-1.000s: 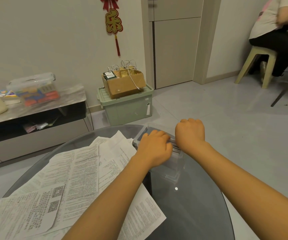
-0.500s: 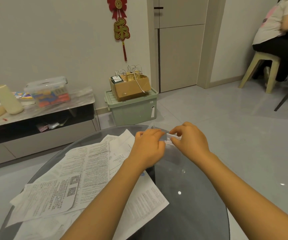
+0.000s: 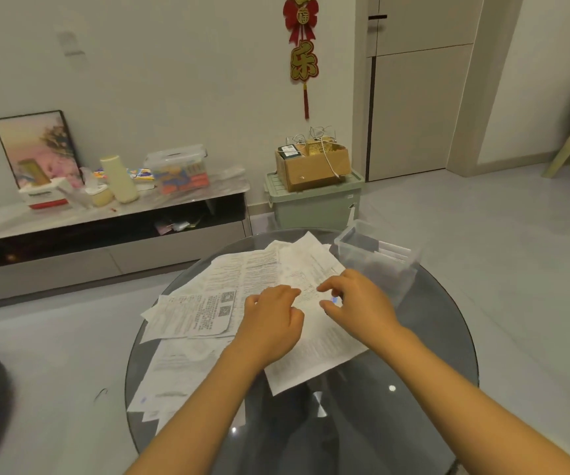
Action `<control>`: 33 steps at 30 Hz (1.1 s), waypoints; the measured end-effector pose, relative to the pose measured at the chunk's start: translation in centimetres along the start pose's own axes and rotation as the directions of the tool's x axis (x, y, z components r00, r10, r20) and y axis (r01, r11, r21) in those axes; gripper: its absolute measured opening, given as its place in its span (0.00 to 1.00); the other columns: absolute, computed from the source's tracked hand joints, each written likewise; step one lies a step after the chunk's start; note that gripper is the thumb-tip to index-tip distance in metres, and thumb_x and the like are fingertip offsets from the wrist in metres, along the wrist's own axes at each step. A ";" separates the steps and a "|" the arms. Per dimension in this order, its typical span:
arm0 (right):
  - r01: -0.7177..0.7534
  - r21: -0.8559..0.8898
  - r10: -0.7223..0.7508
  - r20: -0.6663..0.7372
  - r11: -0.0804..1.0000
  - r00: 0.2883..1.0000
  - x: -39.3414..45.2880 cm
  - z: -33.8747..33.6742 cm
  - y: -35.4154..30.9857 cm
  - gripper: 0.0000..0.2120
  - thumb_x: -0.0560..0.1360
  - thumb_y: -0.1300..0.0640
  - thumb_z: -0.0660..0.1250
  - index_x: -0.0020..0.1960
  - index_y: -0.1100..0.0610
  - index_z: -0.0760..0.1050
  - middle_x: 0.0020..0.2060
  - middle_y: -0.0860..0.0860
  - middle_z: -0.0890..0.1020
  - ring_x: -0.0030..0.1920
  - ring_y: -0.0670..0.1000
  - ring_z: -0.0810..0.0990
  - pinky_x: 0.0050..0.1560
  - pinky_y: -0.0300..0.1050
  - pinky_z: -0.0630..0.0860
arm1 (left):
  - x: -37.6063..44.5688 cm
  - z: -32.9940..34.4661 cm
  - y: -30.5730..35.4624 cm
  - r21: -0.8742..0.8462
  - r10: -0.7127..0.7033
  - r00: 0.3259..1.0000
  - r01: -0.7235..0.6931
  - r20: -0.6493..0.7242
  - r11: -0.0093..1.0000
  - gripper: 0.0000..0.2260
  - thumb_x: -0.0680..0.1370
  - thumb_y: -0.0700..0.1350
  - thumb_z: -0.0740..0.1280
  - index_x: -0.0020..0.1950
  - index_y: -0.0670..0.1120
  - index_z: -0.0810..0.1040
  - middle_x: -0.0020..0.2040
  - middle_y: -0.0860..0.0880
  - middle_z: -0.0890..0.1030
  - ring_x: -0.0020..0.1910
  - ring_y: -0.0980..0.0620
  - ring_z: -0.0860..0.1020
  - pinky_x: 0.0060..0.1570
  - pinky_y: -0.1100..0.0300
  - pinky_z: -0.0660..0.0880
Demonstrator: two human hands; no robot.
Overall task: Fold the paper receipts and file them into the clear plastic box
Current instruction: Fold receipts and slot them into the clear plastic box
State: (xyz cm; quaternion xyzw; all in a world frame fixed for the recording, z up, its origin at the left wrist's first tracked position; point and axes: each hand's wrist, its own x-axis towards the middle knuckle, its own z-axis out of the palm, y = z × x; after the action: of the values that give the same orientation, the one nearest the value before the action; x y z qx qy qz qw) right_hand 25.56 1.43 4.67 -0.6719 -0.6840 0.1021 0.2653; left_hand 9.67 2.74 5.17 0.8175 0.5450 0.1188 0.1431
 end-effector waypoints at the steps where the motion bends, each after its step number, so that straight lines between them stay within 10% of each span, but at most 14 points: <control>1: 0.014 -0.014 -0.014 0.032 1.000 0.999 -0.2 0.3 -0.4 0.13 0.75 0.49 0.66 0.59 0.46 0.76 0.52 0.45 0.75 0.51 0.46 0.76 0.51 0.42 0.75 | -0.5 0.1 -0.7 0.024 -0.033 0.999 0.033 0.012 0.999 0.20 0.82 0.48 0.51 0.74 0.51 0.61 0.75 0.52 0.62 0.73 0.51 0.59 0.74 0.50 0.49; 9: 0.081 -0.079 -0.059 0.243 0.994 0.968 -0.4 3.2 -1.0 0.16 0.75 0.50 0.65 0.63 0.47 0.73 0.58 0.47 0.74 0.56 0.49 0.75 0.54 0.44 0.75 | -1.0 2.3 -6.9 0.178 -0.272 0.951 0.245 0.144 0.953 0.33 0.79 0.55 0.56 0.77 0.48 0.42 0.77 0.42 0.40 0.76 0.42 0.39 0.74 0.44 0.40; 15: 0.091 -0.069 -0.069 0.272 0.993 0.960 1.0 4.4 0.2 0.19 0.73 0.46 0.67 0.64 0.44 0.71 0.60 0.45 0.73 0.59 0.46 0.72 0.58 0.42 0.72 | 0.5 3.1 -8.5 0.227 -0.153 0.984 0.129 0.093 0.965 0.28 0.77 0.59 0.58 0.74 0.51 0.57 0.69 0.50 0.66 0.67 0.49 0.64 0.67 0.52 0.56; 21: 0.197 -0.047 -0.172 0.321 0.979 0.931 2.8 4.6 0.6 0.22 0.73 0.46 0.67 0.66 0.41 0.70 0.68 0.42 0.67 0.67 0.46 0.63 0.66 0.41 0.59 | 1.5 3.2 -7.2 0.221 0.021 0.999 -0.014 -0.032 0.975 0.10 0.80 0.48 0.56 0.53 0.52 0.77 0.49 0.55 0.75 0.52 0.55 0.72 0.54 0.60 0.61; 25: 0.224 -0.052 -0.198 0.310 0.973 0.930 3.1 4.2 1.0 0.13 0.75 0.47 0.65 0.59 0.42 0.77 0.66 0.40 0.72 0.66 0.42 0.65 0.66 0.39 0.58 | 1.2 3.2 -6.6 0.090 0.077 0.997 -0.075 -0.021 0.993 0.15 0.79 0.49 0.57 0.31 0.53 0.68 0.34 0.56 0.70 0.37 0.56 0.70 0.46 0.62 0.67; 28: 0.199 -0.040 -0.180 0.279 0.979 0.943 3.1 3.2 1.1 0.10 0.76 0.49 0.64 0.54 0.44 0.81 0.57 0.41 0.79 0.59 0.43 0.73 0.59 0.34 0.65 | 0.6 3.3 -6.5 -0.024 0.062 0.997 -0.061 0.039 0.998 0.09 0.78 0.53 0.60 0.54 0.57 0.77 0.53 0.57 0.74 0.53 0.57 0.72 0.56 0.61 0.69; 33: 0.088 -0.041 -0.067 0.369 0.995 0.927 2.8 2.6 1.9 0.09 0.74 0.51 0.67 0.53 0.43 0.81 0.55 0.40 0.80 0.56 0.43 0.76 0.57 0.38 0.73 | -0.5 2.5 -7.6 0.035 -0.014 0.967 0.005 0.254 0.999 0.28 0.79 0.48 0.61 0.76 0.56 0.52 0.75 0.55 0.56 0.74 0.52 0.57 0.70 0.58 0.58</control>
State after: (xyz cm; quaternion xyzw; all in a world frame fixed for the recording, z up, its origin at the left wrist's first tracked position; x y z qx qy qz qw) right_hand 26.03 4.92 2.16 -0.6207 -0.7500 0.1960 0.1173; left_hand 3.85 4.79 0.06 0.8257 0.5281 0.0032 0.1984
